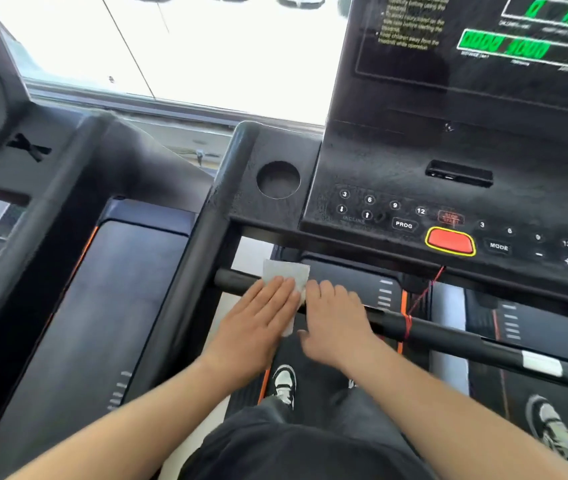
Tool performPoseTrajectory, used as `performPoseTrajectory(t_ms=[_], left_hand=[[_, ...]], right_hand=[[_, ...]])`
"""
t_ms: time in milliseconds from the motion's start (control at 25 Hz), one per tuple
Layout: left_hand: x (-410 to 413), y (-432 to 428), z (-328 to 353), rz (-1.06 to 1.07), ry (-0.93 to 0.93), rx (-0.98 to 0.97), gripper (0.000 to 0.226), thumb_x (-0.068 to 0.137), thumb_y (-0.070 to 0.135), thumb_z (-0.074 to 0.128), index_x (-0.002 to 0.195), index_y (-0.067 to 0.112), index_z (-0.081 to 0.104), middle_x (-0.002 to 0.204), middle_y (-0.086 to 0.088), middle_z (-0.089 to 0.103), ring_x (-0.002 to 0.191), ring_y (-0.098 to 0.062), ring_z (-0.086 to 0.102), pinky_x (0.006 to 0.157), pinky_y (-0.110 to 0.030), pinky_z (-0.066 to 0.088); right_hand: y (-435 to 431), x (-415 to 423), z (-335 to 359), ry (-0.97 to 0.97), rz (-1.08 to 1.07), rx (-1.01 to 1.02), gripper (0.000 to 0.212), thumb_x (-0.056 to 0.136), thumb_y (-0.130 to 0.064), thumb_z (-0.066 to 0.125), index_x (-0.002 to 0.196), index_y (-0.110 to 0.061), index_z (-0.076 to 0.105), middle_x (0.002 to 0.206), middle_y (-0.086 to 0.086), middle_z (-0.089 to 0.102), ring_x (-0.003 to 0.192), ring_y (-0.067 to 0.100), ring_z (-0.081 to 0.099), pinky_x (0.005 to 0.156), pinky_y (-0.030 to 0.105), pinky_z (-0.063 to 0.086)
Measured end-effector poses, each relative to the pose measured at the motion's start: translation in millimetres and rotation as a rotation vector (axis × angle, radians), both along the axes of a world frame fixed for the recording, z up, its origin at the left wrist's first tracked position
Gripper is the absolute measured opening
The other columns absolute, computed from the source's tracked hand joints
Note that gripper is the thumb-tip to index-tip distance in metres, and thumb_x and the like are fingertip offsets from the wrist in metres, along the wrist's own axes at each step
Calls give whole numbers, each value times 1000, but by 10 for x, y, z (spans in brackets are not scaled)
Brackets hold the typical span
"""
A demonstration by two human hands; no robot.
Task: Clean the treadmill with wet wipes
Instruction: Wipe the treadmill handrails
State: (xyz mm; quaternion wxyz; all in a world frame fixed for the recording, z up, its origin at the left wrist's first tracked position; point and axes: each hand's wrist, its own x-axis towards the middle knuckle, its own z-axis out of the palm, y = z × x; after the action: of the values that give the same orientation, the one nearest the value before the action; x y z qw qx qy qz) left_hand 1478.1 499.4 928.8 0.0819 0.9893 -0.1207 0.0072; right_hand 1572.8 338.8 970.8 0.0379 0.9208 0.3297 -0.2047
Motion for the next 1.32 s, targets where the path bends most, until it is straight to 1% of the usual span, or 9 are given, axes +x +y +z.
performPoseTrajectory(t_ms=[160,320,480,640,760,840,960,1120,1320], left_hand=[[-98,-84,-2,169,-30,74,64,89,16,40,152,4,43,160,-13,37,150,-30,32,120,-50,25],[85,296,91,208,-39,70,51,91,21,47,140,10,56,138,-5,61,133,-26,53,122,-48,26],[405,545,307,232,97,-59,34,97,23,38,117,19,64,107,1,68,105,-25,62,118,-38,33],[685,689,789,563,-70,-468,22,98,19,43,107,13,62,107,-3,67,99,-26,57,86,-41,48],[669,765,883,425,-261,-168,25,89,11,46,105,13,66,104,-4,69,98,-28,60,91,-38,44],[557,716,706,130,-39,90,32,83,9,41,102,15,65,99,-3,68,101,-30,62,101,-36,40],[472,676,543,40,350,254,34,89,20,33,110,18,60,100,0,66,101,-26,63,119,-38,21],[754,524,628,95,513,234,18,99,28,36,96,20,52,108,-4,68,95,-29,62,82,-36,44],[1039,528,587,238,618,39,11,98,19,40,102,18,51,112,-12,67,87,-32,55,72,-36,43]], right_hand=[[-94,-293,-205,-187,52,29,106,87,-48,64,159,2,4,149,24,33,132,44,38,115,56,28],[-144,-417,-236,-152,72,57,110,86,-48,65,160,3,2,164,30,10,151,48,12,123,60,12],[46,-344,-128,-88,52,78,103,87,-58,56,159,3,13,154,24,34,139,42,35,119,54,25],[391,-92,-12,26,15,132,76,88,-61,53,142,-9,41,127,8,56,115,31,55,96,42,44],[575,65,13,177,-55,139,55,86,-59,58,120,-17,52,119,5,61,112,30,60,80,38,43],[633,98,3,226,-74,121,52,84,-59,61,115,-17,53,118,5,62,111,31,61,77,38,40],[642,67,21,200,-13,103,58,84,-57,63,122,-15,51,121,7,60,114,31,60,85,40,45],[595,36,31,159,27,73,63,85,-55,65,128,-13,46,125,8,55,117,31,56,93,42,46],[507,-12,53,108,32,62,69,84,-58,64,132,-14,42,128,8,54,120,31,54,97,43,45]])
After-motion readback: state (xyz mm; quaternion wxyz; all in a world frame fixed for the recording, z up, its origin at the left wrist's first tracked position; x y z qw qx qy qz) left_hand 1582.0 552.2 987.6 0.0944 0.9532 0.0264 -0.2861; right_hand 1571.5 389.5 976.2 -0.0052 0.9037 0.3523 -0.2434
